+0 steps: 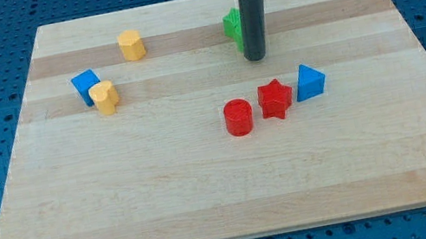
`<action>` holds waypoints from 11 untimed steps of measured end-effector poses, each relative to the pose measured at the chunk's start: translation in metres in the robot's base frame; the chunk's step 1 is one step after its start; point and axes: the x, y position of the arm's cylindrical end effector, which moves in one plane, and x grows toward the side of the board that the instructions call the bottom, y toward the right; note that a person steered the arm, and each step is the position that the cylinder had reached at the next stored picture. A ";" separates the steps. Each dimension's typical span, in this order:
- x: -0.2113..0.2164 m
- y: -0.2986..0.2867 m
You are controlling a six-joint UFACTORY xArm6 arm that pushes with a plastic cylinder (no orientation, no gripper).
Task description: Nudge the green circle left a bit
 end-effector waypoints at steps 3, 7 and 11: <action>-0.001 0.040; -0.030 0.032; -0.030 0.018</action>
